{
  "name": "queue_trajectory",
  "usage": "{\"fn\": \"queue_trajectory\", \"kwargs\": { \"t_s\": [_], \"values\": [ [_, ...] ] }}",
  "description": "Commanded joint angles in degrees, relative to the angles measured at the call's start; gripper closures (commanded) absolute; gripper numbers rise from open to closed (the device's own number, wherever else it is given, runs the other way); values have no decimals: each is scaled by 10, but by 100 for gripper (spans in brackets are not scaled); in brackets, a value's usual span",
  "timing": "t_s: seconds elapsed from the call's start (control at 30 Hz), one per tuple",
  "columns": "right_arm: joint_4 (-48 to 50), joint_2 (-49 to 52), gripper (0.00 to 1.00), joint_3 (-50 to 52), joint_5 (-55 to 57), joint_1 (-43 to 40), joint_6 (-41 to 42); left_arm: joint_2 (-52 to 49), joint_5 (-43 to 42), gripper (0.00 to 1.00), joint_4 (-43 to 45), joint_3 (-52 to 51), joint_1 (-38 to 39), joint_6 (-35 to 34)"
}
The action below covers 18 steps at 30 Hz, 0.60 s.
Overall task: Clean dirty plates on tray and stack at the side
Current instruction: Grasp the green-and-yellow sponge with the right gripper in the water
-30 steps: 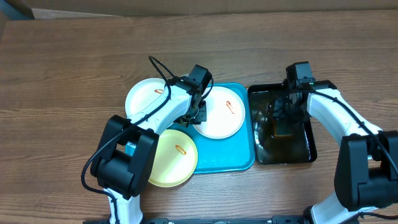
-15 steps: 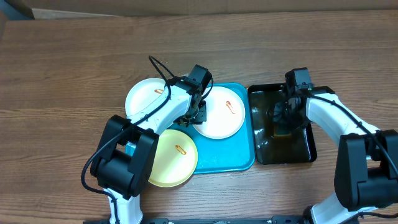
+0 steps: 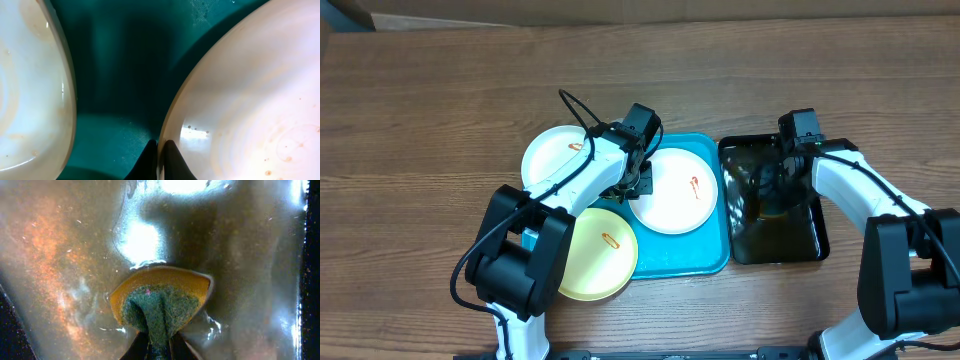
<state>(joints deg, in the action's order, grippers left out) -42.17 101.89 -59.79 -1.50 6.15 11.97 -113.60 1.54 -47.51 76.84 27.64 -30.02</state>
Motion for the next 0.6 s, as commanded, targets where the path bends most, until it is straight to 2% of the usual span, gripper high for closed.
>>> {"fn": "queue_trajectory", "kwargs": {
  "t_s": [0.0,0.2,0.57],
  "values": [
    [-37,2,96,-41,-1,2,0,-7,-1,96,-2,-3,0,-4],
    [-121,2,96,-113,-1,2,0,-7,-1,96,0,-3,0,-4],
    [-125,3,96,-116,-1,2,-2,-7,-6,96,26,-3,0,-2]
  ]
}}
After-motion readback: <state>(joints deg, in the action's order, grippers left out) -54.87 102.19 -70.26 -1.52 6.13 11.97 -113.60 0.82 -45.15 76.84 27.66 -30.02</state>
